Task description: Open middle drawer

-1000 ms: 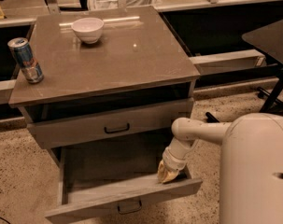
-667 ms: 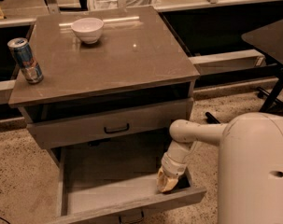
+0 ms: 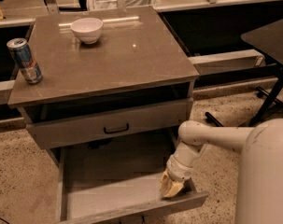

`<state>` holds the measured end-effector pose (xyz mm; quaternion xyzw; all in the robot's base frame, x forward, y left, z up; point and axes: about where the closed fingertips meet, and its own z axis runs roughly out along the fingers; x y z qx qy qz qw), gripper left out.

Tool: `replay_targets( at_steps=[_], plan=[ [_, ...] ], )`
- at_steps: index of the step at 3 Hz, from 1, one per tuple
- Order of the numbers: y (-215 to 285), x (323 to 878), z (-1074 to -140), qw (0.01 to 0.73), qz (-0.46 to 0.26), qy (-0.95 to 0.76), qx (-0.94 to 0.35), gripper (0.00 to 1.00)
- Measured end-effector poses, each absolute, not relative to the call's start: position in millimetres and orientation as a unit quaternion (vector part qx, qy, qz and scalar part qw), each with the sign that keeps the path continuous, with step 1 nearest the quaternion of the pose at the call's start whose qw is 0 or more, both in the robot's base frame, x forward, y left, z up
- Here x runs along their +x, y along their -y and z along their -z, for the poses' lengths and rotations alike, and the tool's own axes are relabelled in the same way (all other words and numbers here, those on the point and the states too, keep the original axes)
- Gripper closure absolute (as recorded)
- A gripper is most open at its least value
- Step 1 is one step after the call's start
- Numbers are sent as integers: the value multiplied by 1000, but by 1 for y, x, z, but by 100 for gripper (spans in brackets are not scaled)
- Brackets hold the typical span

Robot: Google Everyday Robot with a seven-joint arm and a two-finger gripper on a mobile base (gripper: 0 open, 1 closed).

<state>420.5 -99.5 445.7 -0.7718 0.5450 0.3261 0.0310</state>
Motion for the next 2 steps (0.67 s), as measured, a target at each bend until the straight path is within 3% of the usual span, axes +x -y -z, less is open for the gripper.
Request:
replay_targets(
  at_steps=[1, 2],
  plan=[
    [100, 428, -482, 116, -303, -558, -764, 100],
    [113, 429, -487, 137, -293, -573, -753, 83]
  ],
)
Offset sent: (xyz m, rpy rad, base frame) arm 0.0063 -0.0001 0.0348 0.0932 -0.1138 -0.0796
